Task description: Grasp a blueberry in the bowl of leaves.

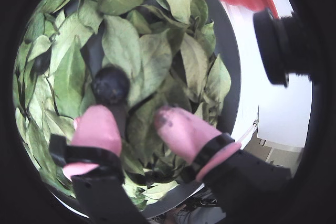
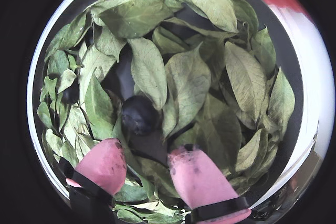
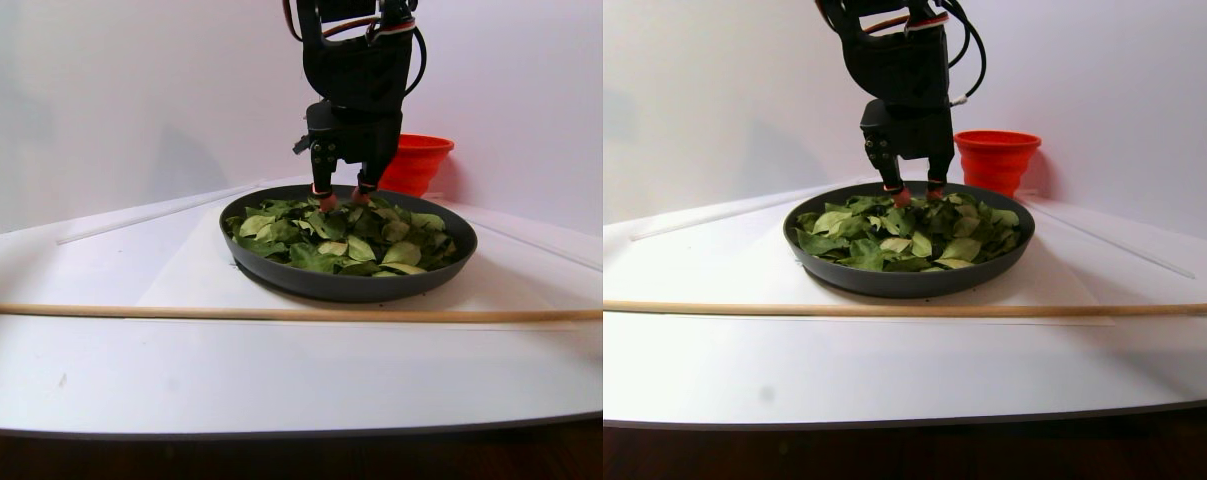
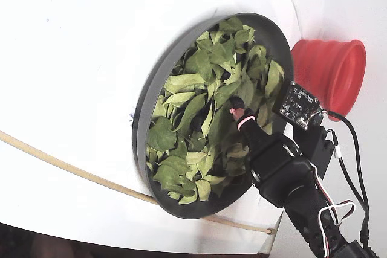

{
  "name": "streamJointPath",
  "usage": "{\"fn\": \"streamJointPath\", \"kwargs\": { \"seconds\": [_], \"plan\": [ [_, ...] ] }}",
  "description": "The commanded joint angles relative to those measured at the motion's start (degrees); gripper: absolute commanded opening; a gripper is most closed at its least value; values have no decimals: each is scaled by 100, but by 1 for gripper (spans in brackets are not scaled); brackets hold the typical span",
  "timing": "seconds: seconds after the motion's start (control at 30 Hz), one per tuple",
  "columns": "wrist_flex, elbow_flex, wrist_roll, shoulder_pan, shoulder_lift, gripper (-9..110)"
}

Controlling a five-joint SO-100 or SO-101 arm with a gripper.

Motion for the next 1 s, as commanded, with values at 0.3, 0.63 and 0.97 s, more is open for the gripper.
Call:
{"fn": "streamJointPath", "kwargs": {
  "seconds": [0.3, 0.63, 0.97],
  "plan": [
    [-237, -527, 193, -44, -79, 16],
    [-352, -615, 264, -97, -237, 16],
    [-466, -738, 290, -88, -457, 16]
  ]
}}
